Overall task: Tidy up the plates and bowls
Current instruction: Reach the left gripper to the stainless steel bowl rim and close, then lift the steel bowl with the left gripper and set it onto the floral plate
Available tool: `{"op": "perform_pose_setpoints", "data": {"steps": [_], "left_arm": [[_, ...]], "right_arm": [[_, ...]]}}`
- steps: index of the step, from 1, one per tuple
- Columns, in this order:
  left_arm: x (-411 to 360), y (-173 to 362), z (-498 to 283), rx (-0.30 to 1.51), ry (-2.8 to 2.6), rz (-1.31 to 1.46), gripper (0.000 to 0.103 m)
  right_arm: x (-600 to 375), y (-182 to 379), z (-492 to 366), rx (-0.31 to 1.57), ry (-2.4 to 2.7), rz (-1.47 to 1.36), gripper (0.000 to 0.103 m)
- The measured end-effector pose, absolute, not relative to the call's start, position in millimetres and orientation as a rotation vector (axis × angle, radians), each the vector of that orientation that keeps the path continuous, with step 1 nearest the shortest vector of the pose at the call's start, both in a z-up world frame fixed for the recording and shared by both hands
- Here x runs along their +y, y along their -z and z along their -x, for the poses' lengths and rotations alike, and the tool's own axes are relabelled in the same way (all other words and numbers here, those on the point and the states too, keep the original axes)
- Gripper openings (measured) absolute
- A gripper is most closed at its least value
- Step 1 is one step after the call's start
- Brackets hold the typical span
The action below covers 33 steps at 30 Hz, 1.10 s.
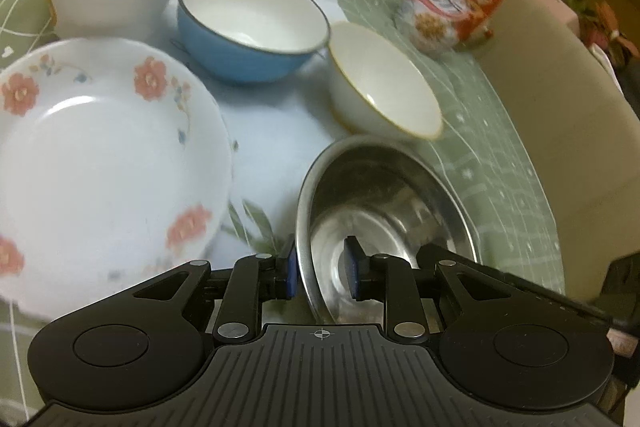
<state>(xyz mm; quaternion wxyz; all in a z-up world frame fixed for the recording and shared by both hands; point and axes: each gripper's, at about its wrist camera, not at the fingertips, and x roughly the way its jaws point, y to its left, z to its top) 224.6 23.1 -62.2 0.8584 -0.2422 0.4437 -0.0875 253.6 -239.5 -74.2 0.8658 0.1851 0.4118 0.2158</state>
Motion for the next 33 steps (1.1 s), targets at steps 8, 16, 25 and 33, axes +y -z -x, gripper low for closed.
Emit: {"op": "perform_pose_setpoints", "data": {"steps": [8,16,25,33], "left_arm": [[11,75,-222,0.968,0.170,0.466,0.022],[16,77,-229,0.974,0.162,0.481,0.021],[19,81,-229,0.979,0.168,0.505,0.021],[14,74,-225,0.947,0.190,0.446,0.021]], "right_arm": [[-247,89,-247,0.913,-0.419,-0.345,0.059],[-230,97,-245,0.899,-0.510,-0.287,0.103],[-215,94,-240,0.879,-0.468,-0.230,0.103],[-207,69,-245,0.802,-0.336,-0.186,0.065]]}}
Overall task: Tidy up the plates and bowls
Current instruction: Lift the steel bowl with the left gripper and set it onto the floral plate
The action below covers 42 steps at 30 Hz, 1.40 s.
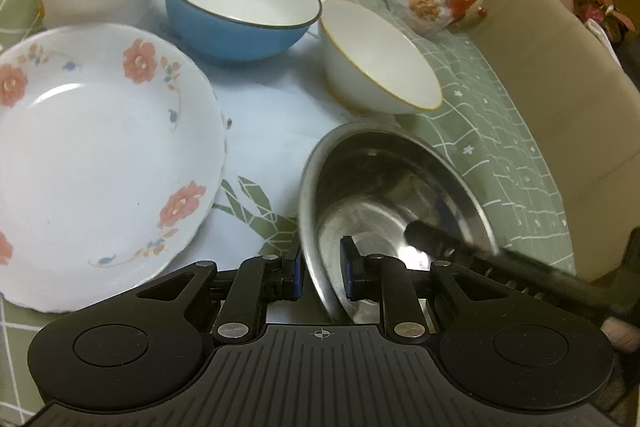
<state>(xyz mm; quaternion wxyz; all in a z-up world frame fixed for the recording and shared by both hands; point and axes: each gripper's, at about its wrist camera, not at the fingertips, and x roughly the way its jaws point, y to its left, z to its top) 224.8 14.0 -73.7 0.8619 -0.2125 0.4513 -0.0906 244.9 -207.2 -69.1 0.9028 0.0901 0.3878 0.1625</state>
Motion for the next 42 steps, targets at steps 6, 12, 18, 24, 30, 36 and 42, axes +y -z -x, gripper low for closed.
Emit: {"op": "perform_pose_setpoints", "data": {"steps": [6,12,18,24,30,36,42], "left_arm": [[45,68,-212,0.883,0.190,0.520,0.021],[105,38,-179,0.727,0.051,0.531,0.021],[154,37,-161,0.689,-0.091,0.545,0.021],[169,47,-158,0.683,-0.153,0.526,0.031],[190,46,-154,0.642,-0.161,0.584,0.026],[191,39,-151,0.642,-0.196,0.519,0.026],[198,39,-164,0.644,-0.192,0.551,0.028]], "right_arm": [[-173,34,-238,0.690,-0.346,-0.123,0.066],[-105,16,-239,0.619,-0.440,-0.077,0.066],[-45,32,-249,0.669,-0.536,-0.034,0.066],[-15,52,-251,0.683,-0.520,0.051,0.067],[-8,46,-234,0.482,-0.407,0.129,0.087],[-12,57,-253,0.636,-0.445,0.063,0.087],[-23,71,-257,0.735,-0.473,-0.003,0.087]]}}
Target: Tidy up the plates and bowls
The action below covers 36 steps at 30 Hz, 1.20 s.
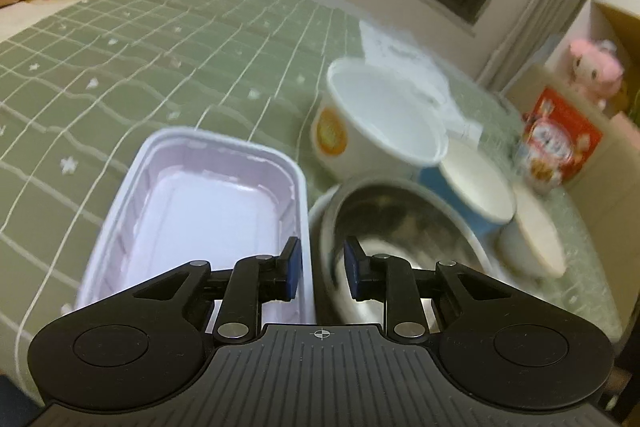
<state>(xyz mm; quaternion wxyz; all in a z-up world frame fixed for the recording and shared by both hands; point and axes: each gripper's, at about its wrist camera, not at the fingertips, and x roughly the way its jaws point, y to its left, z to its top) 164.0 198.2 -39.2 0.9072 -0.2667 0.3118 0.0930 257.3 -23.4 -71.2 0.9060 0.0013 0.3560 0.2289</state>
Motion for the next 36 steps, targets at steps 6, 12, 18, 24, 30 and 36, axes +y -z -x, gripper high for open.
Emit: {"op": "perform_pose_setpoints", "data": {"steps": [6,12,18,24,30,36], "left_arm": [[215,18,-191,0.604,-0.147,0.557,0.027],[214,24,-191,0.619,-0.155,0.526,0.027],[236,44,-170,0.647,-0.233,0.593,0.026],[254,29,-132,0.512,-0.317,0.595,0.026],[275,32,-128,0.556,-0.556,0.475,0.026],[280,51,-139,0.617,-0.484,0.512,0.027]], "right_arm": [[-25,72,-255,0.741,-0.474,-0.016,0.087],[-19,72,-255,0.749,-0.490,-0.009,0.087],[-12,71,-246,0.702,-0.486,0.031,0.087],[-18,68,-243,0.673,-0.456,0.050,0.087],[-26,73,-244,0.701,-0.444,0.015,0.087],[-26,77,-242,0.714,-0.447,0.021,0.087]]}}
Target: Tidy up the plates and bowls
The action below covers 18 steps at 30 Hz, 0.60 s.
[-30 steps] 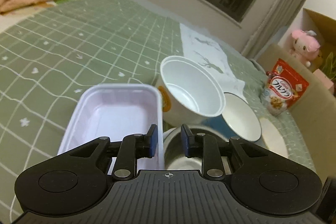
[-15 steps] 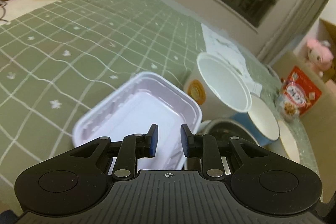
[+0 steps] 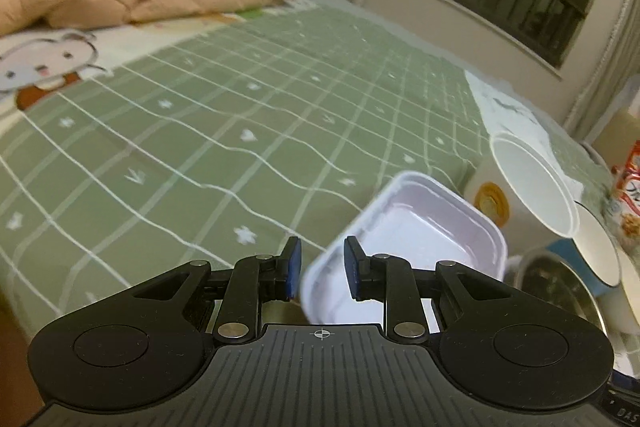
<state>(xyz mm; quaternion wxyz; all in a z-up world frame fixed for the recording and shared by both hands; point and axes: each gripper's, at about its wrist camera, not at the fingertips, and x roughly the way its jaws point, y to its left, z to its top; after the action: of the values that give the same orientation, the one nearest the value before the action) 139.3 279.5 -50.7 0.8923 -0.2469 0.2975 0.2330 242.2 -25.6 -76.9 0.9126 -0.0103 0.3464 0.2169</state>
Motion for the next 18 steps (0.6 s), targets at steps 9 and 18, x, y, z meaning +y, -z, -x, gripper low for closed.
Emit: {"op": "perform_pose_setpoints", "data": {"steps": [9,18], "left_arm": [[277,59,-132,0.641,-0.582,0.420,0.024],[262,12,-112,0.465,-0.569,0.430,0.022]], "right_arm": [[-20,81,-243,0.730,-0.447,0.025,0.087],[-23,83,-242,0.736,-0.450,0.014,0.087]]}}
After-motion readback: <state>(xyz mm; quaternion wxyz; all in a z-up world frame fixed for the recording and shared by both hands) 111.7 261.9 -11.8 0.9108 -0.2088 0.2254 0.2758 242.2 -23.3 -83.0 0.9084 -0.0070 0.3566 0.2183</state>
